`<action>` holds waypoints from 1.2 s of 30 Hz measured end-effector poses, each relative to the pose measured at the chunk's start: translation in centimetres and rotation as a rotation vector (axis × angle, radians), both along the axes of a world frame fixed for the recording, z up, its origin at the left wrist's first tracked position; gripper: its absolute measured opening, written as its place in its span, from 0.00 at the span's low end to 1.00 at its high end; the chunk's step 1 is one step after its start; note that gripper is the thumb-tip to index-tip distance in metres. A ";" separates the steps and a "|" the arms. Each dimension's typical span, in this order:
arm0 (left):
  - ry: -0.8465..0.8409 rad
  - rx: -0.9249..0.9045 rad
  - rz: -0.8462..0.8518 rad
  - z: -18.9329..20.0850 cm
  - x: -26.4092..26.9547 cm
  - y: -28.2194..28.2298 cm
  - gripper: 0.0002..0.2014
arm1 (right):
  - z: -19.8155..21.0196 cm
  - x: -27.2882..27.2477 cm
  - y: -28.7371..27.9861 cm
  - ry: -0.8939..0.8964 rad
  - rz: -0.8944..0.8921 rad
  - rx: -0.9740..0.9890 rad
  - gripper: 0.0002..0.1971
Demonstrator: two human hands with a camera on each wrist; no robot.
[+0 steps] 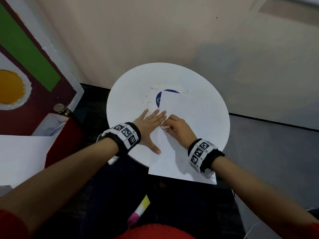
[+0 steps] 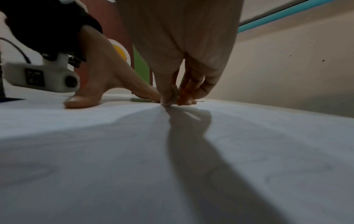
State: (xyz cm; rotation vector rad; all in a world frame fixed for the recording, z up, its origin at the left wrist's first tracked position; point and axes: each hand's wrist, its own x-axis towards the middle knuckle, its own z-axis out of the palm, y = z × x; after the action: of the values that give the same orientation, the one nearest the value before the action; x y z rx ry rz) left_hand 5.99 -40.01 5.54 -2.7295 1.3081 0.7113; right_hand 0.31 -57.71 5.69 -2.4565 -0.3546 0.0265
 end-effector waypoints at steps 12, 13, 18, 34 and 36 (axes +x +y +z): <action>-0.010 -0.012 -0.007 -0.1 -0.2 0.0 0.70 | 0.9 -1.1 1.0 0.093 0.089 -0.023 0.04; -0.001 -0.013 -0.002 0.0 -0.2 0.0 0.71 | 1.2 -0.1 0.7 0.091 0.041 -0.004 0.03; -0.029 0.002 0.003 -0.1 -0.3 -0.1 0.70 | 0.8 -1.5 1.3 0.122 0.123 -0.074 0.04; -0.031 0.091 -0.001 1.0 -0.5 -0.4 0.71 | 1.1 0.5 -0.2 0.126 -0.061 -0.054 0.03; -0.055 0.098 -0.014 0.8 -0.4 -0.7 0.71 | 1.1 -1.4 0.6 0.149 0.047 -0.057 0.03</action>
State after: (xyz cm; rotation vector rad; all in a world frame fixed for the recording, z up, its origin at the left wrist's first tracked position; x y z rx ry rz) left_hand 5.55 -40.69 6.36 -2.6406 1.2460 0.6754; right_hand -1.07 -57.16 6.79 -2.4839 -0.3498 0.2420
